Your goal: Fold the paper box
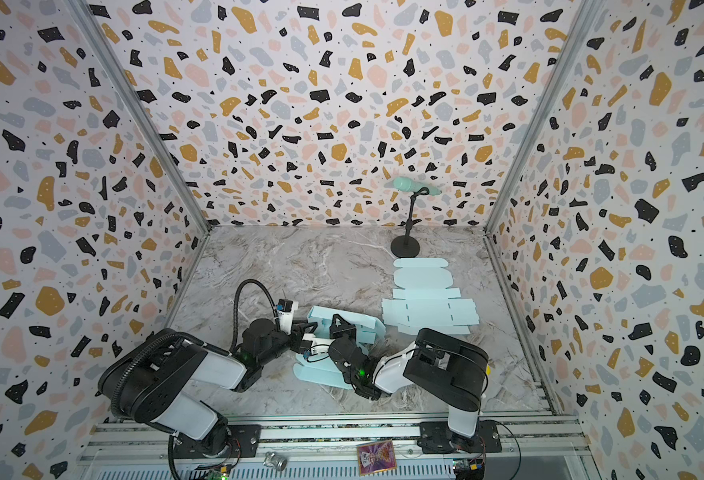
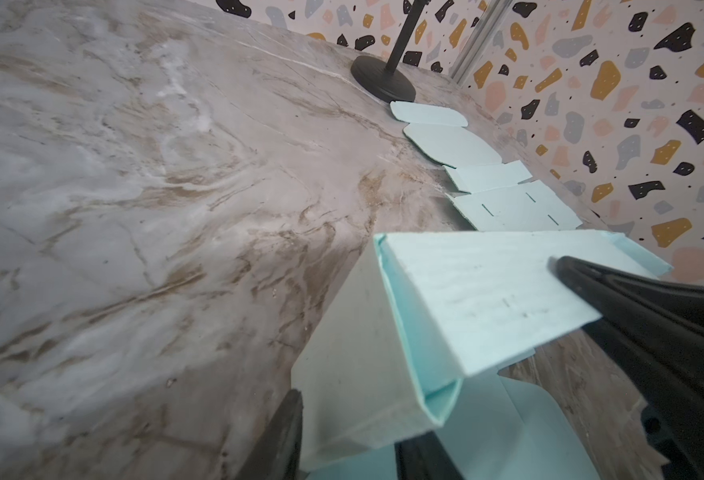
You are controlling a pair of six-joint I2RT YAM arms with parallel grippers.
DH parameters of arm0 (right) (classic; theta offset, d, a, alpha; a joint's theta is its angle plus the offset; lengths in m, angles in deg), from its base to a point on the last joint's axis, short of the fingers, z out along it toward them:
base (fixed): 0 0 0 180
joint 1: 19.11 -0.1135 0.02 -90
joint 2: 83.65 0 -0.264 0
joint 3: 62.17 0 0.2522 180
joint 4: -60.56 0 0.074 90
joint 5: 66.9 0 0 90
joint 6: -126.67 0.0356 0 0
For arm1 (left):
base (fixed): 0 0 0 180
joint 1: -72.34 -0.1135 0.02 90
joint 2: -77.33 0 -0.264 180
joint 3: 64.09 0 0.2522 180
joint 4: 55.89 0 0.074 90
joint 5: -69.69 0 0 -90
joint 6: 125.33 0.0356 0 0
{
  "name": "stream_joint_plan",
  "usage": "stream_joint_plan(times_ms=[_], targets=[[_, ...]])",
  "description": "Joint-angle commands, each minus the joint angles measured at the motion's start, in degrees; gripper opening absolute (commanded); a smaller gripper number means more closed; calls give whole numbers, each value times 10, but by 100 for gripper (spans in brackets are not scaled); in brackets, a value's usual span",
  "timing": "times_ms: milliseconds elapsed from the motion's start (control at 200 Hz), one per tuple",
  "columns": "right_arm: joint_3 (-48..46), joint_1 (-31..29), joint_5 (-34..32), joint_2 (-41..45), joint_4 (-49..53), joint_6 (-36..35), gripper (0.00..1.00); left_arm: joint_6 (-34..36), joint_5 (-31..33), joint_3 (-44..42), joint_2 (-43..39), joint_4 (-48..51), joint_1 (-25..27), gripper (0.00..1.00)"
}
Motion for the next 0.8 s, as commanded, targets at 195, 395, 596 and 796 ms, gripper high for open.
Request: stream_joint_plan(times_ms=[195, 395, 596, 796], targets=[[-6, -12, 7, -2, 19, 12, 1, 29, 36, 20, -1, -13, 14, 31], [-1, -20, 5, -2, 37, 30, 11, 38, 45, 29, 8, -14, 23, 27], [13, -24, 18, 18, 107, 97, 19, 42, 57, 20, 5, -18, 32, 16], [33, -23, 62, 89, 230, 244, 28, 43, 64, 15, 3, -24, 36, 12]])
